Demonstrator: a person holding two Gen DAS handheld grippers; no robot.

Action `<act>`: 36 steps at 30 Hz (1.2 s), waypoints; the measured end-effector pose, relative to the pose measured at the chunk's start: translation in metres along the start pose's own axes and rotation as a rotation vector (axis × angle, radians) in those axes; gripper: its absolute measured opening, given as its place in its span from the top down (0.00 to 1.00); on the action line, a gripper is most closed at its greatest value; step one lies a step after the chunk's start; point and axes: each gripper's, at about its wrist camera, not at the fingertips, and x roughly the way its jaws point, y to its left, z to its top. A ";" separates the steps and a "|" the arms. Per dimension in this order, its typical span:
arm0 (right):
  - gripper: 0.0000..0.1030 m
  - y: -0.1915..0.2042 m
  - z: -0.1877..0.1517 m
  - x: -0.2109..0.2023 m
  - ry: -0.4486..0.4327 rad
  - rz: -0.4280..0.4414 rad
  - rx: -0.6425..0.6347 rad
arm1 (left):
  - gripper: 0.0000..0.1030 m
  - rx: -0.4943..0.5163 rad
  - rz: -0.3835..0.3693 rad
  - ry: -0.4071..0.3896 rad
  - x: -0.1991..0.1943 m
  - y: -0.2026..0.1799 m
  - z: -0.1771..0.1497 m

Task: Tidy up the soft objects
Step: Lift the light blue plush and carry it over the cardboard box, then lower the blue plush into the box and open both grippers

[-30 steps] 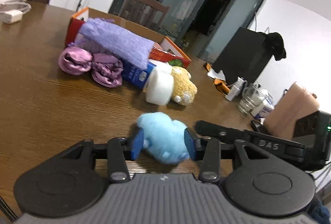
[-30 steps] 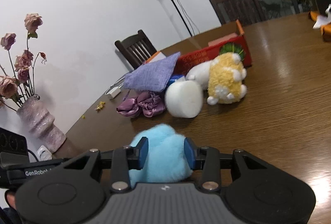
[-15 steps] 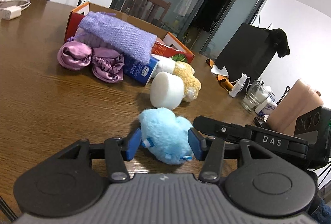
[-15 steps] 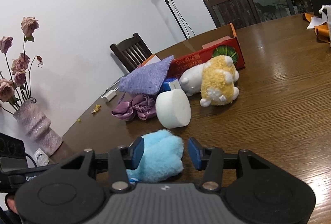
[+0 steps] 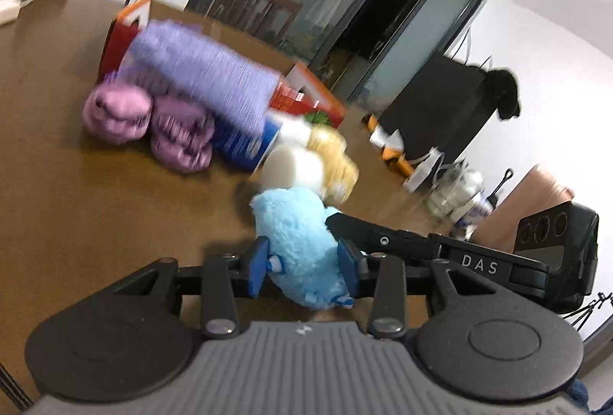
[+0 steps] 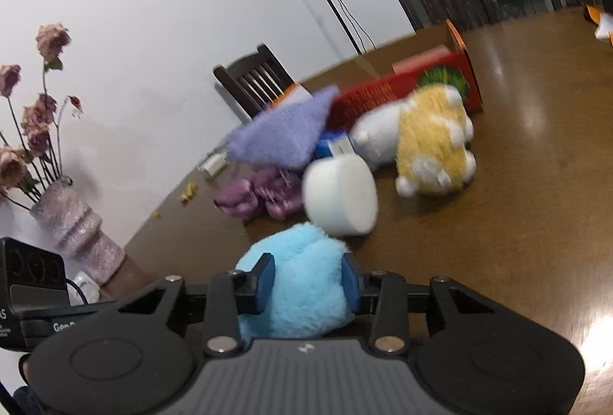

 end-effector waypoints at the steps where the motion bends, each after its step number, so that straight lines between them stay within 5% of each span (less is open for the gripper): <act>1: 0.64 0.004 0.008 -0.002 -0.016 0.007 -0.010 | 0.61 0.009 -0.010 -0.013 -0.002 -0.001 0.008; 9: 0.64 0.021 0.118 0.045 -0.096 0.047 -0.141 | 0.60 0.038 -0.014 -0.121 0.029 0.011 0.127; 14: 0.64 -0.001 0.210 0.140 -0.035 0.061 -0.058 | 0.60 -0.013 0.032 -0.080 0.091 0.055 0.214; 18: 0.64 -0.024 0.258 0.230 0.069 0.021 0.047 | 0.62 -0.047 0.148 -0.018 0.156 0.102 0.270; 20: 0.65 -0.040 0.275 0.279 0.139 -0.003 0.106 | 0.62 -0.118 0.218 0.023 0.181 0.123 0.284; 26: 0.65 -0.065 0.278 0.365 0.260 -0.082 0.187 | 0.62 -0.032 0.423 0.067 0.221 0.133 0.296; 31: 0.64 -0.055 0.276 0.370 0.255 -0.111 0.129 | 0.58 0.016 0.402 0.065 0.211 0.125 0.303; 36: 0.56 -0.033 0.288 0.323 0.205 -0.113 0.021 | 0.54 0.067 0.406 0.034 0.172 0.108 0.303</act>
